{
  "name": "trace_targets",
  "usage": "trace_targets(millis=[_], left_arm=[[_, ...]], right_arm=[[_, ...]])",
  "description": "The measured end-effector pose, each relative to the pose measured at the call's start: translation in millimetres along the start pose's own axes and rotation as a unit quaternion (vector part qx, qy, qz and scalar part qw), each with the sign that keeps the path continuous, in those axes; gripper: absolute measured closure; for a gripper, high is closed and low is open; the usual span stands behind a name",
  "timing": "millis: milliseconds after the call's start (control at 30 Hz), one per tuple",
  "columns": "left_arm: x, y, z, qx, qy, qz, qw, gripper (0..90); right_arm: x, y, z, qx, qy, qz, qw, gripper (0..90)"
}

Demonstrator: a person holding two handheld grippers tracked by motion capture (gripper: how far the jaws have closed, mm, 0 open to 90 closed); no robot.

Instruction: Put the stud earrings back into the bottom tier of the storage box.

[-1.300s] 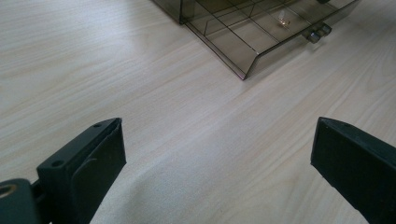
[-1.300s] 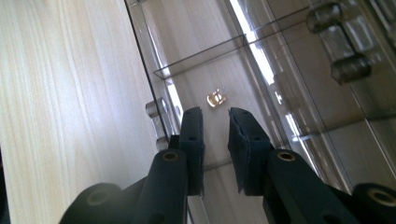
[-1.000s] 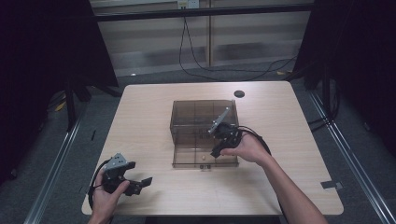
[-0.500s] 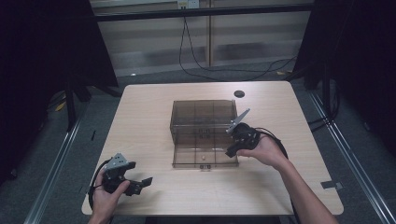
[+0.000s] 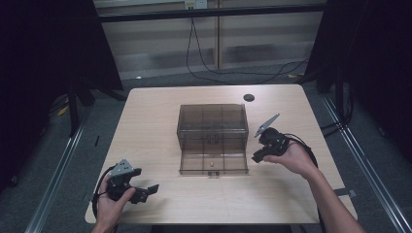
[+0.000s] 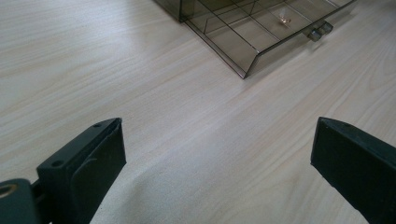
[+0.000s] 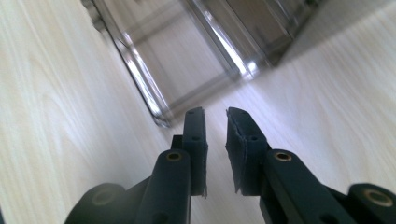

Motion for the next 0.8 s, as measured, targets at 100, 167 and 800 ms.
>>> trace_targets(millis=[100, 167, 800], left_arm=[[0.0, 0.1, 0.5, -0.001, -0.001, 0.001, 1.0, 3.1], [0.0, 0.0, 0.3, -0.001, -0.001, 0.0, 1.0, 3.1], [-0.3, 0.4, 0.3, 0.001, 0.001, -0.001, 1.0, 3.1]], right_arm=[[13.2, -4.5, -7.7, 0.004, -0.01, 0.015, 0.9998, 79.3], [16.1, -5.8, -9.8, 0.006, -0.007, 0.02, 0.9998, 79.2], [24.2, -24.5, -19.4, 0.003, -0.007, 0.05, 0.9987, 80.7]])
Point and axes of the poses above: each handheld gripper's, and its own axes: y roughly backward along the jaws, x roughly out of its underside, z roughly to its left, the point moved 10 cm from there along -y, roughly forward along the jaws, and after that the axes turned 10 degrees about y, right-handed, at the moved point
